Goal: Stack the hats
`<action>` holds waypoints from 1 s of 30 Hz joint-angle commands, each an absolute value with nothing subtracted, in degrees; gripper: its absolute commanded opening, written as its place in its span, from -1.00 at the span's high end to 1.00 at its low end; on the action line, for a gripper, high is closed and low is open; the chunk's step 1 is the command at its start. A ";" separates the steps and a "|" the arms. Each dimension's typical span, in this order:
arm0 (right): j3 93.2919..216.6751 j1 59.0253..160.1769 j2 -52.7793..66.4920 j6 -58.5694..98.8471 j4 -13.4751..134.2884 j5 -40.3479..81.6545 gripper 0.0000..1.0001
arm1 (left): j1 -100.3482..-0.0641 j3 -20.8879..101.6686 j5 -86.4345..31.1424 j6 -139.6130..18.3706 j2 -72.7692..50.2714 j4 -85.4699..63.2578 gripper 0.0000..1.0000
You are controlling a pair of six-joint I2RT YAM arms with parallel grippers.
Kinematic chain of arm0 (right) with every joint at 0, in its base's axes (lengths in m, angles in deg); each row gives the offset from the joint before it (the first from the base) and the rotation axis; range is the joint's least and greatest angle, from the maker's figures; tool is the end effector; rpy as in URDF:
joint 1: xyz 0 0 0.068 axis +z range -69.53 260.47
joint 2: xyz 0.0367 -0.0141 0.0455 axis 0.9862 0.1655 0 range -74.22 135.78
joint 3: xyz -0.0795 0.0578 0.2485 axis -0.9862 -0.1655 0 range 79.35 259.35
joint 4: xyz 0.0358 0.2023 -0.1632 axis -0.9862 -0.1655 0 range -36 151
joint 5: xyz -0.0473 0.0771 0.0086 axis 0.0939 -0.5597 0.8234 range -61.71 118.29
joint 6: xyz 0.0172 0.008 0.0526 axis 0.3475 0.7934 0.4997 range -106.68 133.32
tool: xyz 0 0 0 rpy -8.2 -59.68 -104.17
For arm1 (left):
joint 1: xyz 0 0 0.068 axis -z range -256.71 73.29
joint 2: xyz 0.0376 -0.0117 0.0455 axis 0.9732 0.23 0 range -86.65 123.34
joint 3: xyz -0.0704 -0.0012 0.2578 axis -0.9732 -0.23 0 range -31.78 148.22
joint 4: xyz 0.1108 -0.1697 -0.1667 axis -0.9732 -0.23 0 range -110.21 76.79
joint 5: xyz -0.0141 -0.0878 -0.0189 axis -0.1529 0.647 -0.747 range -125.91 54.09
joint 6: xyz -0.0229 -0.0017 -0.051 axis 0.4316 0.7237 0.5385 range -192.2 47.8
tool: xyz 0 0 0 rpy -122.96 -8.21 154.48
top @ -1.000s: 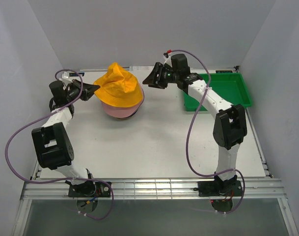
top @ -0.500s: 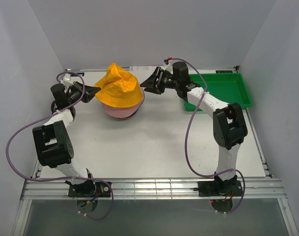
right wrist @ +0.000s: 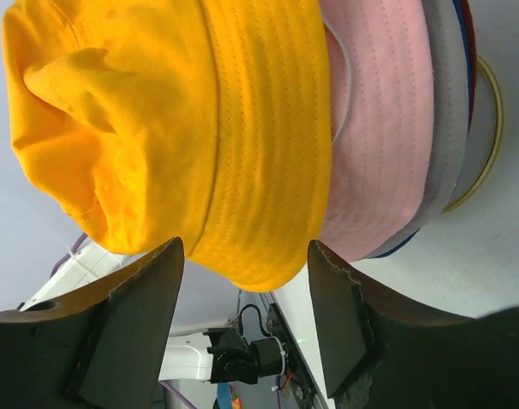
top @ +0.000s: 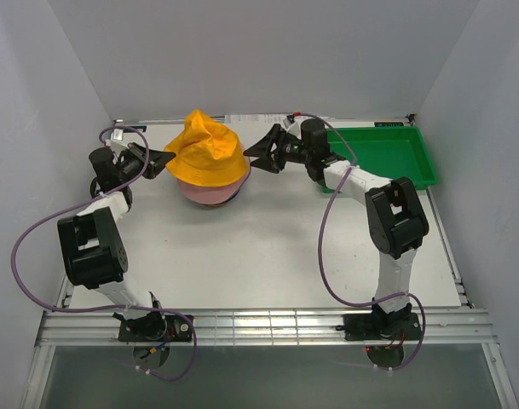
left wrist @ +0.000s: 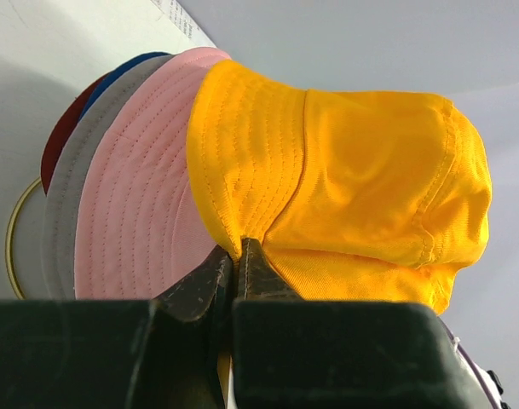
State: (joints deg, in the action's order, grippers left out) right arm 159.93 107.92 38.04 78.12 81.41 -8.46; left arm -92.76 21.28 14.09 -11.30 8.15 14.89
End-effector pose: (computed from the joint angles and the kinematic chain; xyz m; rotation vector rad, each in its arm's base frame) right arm 0.3990 0.2332 0.2539 0.1245 2.0761 1.6484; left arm 0.3553 0.0715 0.2285 -0.6066 1.8297 -1.3228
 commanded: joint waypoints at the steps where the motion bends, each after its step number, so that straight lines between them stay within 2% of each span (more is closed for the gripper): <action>1: 157.93 107.72 38.45 81.96 87.89 -8.53 -0.32 | -93.49 20.43 14.37 -12.26 8.62 15.71 1.00; 8: 155.20 107.98 39.33 85.48 92.55 -7.74 -0.37 | -93.49 20.60 14.80 -12.08 9.23 16.32 1.00; 30: 153.00 110.53 43.55 99.28 107.05 -6.07 -0.36 | -93.49 19.73 15.51 -11.56 8.97 17.38 1.00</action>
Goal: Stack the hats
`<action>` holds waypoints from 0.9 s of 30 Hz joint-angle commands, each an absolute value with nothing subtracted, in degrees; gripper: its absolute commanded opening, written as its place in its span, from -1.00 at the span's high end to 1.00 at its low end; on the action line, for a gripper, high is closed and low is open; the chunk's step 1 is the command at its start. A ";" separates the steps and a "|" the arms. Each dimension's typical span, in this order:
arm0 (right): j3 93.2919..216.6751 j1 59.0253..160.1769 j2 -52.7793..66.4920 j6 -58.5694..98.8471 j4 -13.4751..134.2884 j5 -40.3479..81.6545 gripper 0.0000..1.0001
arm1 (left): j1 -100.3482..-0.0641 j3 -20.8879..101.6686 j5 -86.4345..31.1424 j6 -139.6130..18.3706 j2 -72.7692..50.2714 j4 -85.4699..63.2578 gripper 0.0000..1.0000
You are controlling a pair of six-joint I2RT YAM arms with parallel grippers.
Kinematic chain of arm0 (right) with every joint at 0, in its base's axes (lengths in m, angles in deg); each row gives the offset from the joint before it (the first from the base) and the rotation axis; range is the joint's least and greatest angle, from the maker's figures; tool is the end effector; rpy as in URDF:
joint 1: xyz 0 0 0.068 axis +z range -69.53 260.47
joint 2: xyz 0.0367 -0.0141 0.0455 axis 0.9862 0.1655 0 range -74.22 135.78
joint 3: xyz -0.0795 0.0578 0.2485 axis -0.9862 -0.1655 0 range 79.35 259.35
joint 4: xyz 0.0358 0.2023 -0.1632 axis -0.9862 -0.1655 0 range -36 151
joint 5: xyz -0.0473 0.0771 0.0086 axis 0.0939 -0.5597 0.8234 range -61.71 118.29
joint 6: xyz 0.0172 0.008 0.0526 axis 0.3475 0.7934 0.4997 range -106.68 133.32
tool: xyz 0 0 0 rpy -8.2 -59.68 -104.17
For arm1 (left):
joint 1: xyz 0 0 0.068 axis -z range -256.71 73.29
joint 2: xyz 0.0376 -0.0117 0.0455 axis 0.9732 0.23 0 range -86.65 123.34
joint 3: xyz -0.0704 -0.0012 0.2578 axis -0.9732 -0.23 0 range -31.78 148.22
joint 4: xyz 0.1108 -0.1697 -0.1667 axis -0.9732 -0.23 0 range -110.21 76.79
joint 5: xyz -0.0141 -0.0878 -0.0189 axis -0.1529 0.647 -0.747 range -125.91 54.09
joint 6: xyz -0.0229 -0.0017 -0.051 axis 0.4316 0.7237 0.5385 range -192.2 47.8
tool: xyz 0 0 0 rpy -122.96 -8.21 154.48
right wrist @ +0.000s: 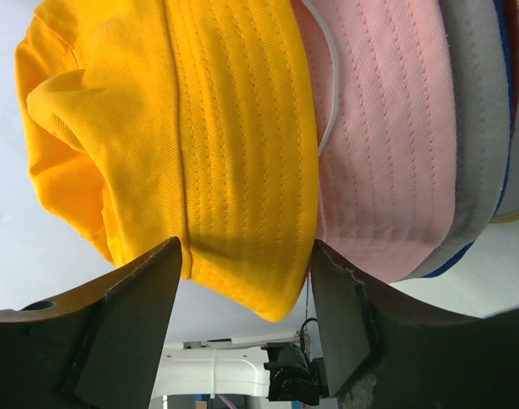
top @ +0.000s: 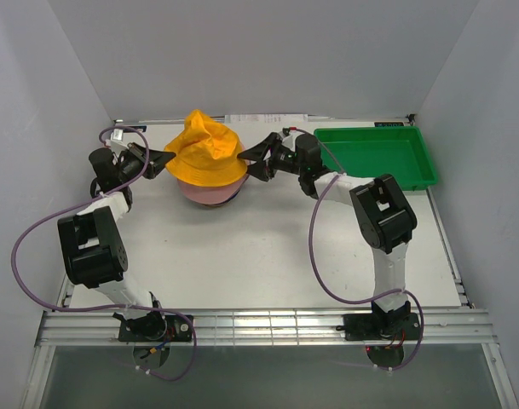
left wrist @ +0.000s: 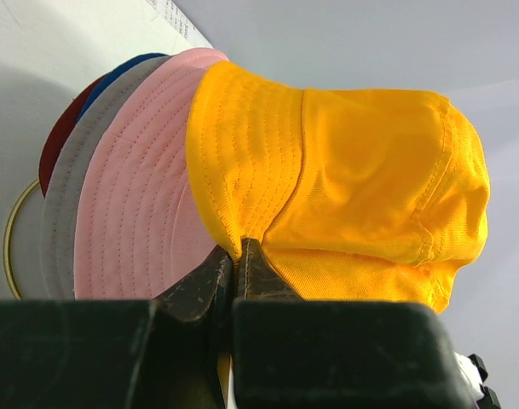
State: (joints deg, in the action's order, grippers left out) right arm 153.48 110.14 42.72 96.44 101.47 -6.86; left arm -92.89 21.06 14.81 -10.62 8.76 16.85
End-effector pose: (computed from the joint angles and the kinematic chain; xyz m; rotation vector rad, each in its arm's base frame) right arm 0.3919 0.2487 0.2162 0.3455 1.9974 1.8902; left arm 0.3562 0.0723 0.2270 -0.5934 1.8197 -1.3360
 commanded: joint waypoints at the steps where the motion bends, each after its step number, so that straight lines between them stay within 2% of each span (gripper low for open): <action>1: 152.91 110.53 43.55 99.37 107.40 -5.90 -0.33 | -93.49 19.81 15.60 -11.64 9.06 17.38 1.00; 7: 151.07 110.53 43.55 99.37 107.94 -5.63 0.25 | -93.58 19.55 15.86 -11.82 9.23 17.38 1.00; 8: 150.89 110.45 43.72 99.28 107.85 -5.72 0.42 | -93.58 19.55 15.86 -11.82 9.23 17.38 1.00; 13: 150.80 110.27 44.25 97.88 107.15 -5.89 0.76 | -93.76 19.81 16.21 -11.65 9.15 17.46 1.00; 15: 151.33 110.27 44.43 96.65 105.31 -6.07 0.80 | -93.93 19.90 16.56 -11.56 9.15 17.46 1.00; 20: 153.87 110.18 44.25 91.12 99.68 -6.25 0.84 | -94.46 20.51 16.83 -10.94 8.62 17.46 0.37; 21: 154.14 110.09 44.08 90.59 99.06 -6.25 0.84 | -94.63 20.60 16.74 -10.85 8.44 17.46 0.30; 23: 154.84 110.01 44.08 89.36 97.48 -6.25 0.84 | -94.99 20.95 16.91 -10.24 8.27 17.55 0.21; 27: 155.99 110.01 43.99 87.68 95.19 -6.33 0.84 | -95.86 21.04 17.09 -9.10 8.27 18.43 0.17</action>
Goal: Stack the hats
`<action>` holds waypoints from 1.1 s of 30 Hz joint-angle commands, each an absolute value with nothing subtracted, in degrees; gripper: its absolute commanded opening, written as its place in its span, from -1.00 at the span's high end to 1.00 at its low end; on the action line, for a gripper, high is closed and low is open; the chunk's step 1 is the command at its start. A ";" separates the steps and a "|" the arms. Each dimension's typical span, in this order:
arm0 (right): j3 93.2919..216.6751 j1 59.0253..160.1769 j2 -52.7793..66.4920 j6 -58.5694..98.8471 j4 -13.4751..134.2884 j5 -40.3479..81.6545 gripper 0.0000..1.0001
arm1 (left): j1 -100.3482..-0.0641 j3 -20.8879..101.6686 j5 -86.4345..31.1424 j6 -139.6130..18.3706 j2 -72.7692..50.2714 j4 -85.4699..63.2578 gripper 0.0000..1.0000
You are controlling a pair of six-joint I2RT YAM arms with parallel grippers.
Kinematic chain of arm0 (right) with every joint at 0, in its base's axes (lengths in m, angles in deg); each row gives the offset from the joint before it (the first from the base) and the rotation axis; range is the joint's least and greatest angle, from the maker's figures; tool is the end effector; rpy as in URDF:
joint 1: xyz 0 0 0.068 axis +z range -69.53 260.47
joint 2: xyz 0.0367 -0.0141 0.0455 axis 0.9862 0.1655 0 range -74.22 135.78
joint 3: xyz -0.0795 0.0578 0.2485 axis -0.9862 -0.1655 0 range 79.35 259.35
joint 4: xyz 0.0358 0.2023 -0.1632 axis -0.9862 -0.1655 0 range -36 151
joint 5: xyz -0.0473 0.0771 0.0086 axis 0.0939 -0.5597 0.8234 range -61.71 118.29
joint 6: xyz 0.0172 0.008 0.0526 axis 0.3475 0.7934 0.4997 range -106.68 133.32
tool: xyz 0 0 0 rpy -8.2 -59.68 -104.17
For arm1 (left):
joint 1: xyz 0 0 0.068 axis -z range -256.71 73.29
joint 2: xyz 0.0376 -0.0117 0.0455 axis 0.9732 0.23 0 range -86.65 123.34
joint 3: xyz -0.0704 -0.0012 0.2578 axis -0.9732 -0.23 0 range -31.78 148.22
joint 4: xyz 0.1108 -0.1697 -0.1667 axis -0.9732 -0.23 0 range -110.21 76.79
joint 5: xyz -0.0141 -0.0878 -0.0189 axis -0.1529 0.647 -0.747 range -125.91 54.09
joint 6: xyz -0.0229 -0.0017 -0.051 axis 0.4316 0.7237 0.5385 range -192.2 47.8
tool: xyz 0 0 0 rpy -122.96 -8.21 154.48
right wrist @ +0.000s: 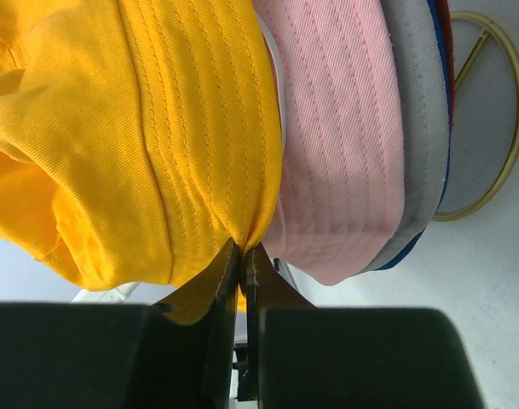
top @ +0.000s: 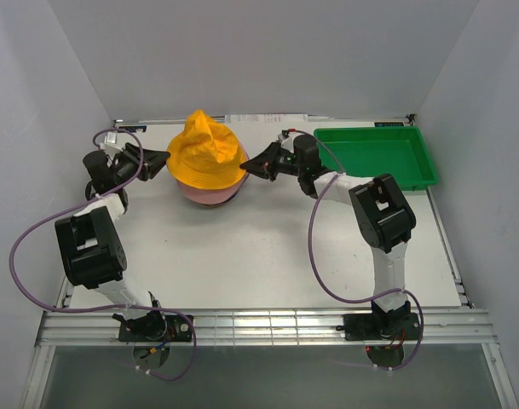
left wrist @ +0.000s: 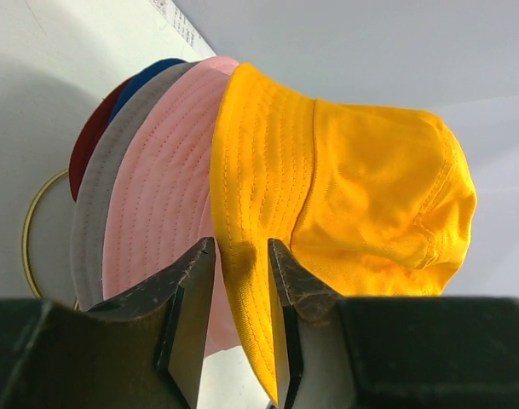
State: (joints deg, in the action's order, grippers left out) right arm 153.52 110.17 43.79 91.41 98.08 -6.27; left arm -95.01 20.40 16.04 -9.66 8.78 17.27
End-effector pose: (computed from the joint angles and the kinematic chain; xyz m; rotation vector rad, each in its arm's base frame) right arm 0.3934 0.2494 0.2019 0.3158 2.0526 1.8035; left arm 0.3515 0.0842 0.2241 -0.6286 1.8089 -1.3420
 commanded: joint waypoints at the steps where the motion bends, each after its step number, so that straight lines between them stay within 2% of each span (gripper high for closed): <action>1: 156.16 110.09 43.99 87.42 94.84 -6.33 0.84 | -96.04 21.04 17.18 -8.83 8.35 18.69 0.17; 12: 159.33 110.01 44.25 84.61 90.36 -6.25 0.84 | -96.39 19.81 19.64 -3.65 10.37 25.63 0.20; 20: 161.00 110.09 44.34 83.64 88.78 -6.25 0.84 | -96.31 18.59 20.52 -1.54 11.87 29.32 0.11; 29: 161.96 110.09 44.52 82.93 87.63 -6.07 0.84 | -96.31 17.18 21.31 1.44 13.36 33.28 0.34; 33: 162.58 110.09 44.60 82.58 86.93 -5.98 0.84 | -96.13 17.00 22.10 3.55 14.07 36.18 0.14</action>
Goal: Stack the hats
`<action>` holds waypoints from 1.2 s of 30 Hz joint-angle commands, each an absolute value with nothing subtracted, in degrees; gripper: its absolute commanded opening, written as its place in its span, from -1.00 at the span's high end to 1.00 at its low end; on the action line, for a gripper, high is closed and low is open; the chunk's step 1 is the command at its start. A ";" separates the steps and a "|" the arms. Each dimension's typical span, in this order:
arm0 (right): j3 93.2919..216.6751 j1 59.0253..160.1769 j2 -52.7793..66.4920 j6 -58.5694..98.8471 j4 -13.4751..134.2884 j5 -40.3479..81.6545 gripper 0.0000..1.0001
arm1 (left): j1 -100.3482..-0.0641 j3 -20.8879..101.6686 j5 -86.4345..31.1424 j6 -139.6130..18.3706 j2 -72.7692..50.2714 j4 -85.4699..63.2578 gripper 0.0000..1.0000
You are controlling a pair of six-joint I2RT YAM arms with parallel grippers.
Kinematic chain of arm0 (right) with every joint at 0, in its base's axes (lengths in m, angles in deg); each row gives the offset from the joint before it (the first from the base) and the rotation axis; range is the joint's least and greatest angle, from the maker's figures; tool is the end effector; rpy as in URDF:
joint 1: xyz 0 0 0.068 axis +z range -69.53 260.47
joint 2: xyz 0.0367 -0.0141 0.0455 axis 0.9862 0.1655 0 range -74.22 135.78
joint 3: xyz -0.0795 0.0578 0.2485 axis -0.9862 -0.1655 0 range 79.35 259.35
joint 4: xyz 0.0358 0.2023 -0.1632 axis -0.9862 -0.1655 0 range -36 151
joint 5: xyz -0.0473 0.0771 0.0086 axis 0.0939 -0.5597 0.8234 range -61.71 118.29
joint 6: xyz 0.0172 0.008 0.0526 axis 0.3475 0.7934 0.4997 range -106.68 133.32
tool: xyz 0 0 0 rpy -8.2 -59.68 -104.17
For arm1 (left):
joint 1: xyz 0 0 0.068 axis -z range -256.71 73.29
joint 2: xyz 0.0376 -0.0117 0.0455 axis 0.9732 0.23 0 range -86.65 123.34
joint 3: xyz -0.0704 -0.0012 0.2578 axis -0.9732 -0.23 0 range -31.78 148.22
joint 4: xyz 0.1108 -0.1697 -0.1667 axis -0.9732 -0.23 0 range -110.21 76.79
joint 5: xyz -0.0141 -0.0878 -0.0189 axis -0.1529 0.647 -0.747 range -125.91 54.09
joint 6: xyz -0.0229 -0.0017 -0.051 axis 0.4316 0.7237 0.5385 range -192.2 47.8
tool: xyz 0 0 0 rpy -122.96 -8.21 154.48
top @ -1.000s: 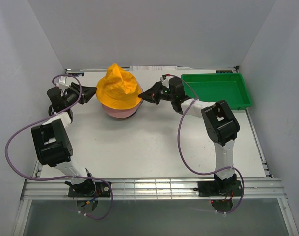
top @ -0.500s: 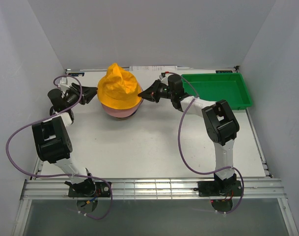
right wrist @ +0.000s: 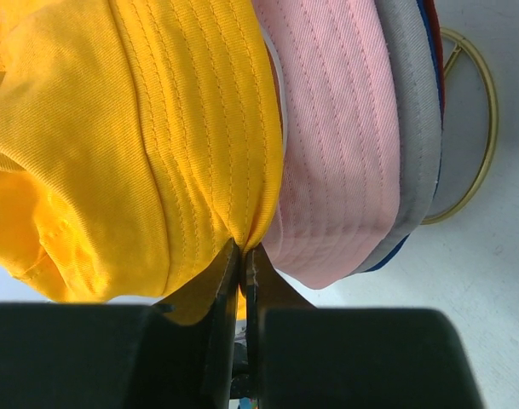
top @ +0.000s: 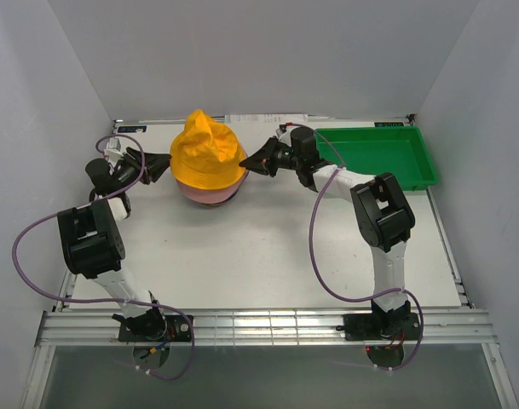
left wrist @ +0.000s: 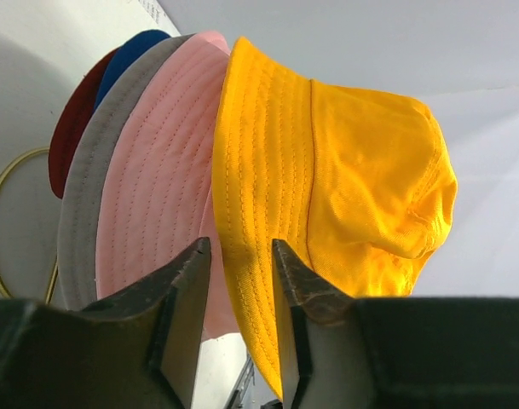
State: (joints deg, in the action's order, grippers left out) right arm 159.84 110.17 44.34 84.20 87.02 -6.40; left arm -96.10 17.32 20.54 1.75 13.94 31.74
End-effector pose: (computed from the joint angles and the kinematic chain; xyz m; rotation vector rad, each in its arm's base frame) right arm 0.4039 0.2556 0.2138 0.2382 2.1203 1.7000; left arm 0.3524 0.0900 0.2013 -0.6765 1.7539 -1.5018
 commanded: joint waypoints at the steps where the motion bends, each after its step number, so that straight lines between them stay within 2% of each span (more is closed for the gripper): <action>1: 162.58 110.09 44.60 82.50 86.76 -5.98 0.84 | -96.04 17.00 22.10 3.73 14.15 36.45 0.08; 4: 162.93 110.09 44.60 82.32 86.40 -5.90 0.84 | -95.87 16.91 22.10 4.18 14.16 37.15 0.01; 10: 163.11 110.18 44.69 82.14 86.14 -5.81 0.84 | -95.69 15.86 22.01 4.70 14.59 38.11 0.02; 20: 163.90 110.09 44.69 81.35 85.09 -5.63 0.84 | -94.90 15.42 22.10 6.46 15.82 40.58 0.19; 24: 164.25 110.09 44.78 80.56 83.95 -5.54 0.84 | -94.72 15.33 22.10 8.04 16.26 42.24 0.31; 28: 164.95 110.18 44.95 79.77 82.98 -5.37 0.84 | -94.55 15.33 22.19 9.62 16.97 44.09 0.52; 29: 165.13 110.27 44.96 79.51 82.71 -5.37 0.84 | -94.46 15.24 22.10 9.71 17.06 44.09 0.68; 32: 166.01 110.18 44.87 78.11 80.87 -4.93 0.84 | -94.55 15.15 21.84 9.98 17.49 44.09 1.00; 36: 167.50 110.18 44.87 75.82 77.97 -4.32 0.84 | -94.46 14.54 20.96 9.98 18.11 43.75 1.00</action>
State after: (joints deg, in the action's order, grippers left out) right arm 163.99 110.17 44.45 79.06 79.68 -5.90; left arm -94.84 15.51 21.48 10.25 17.53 42.58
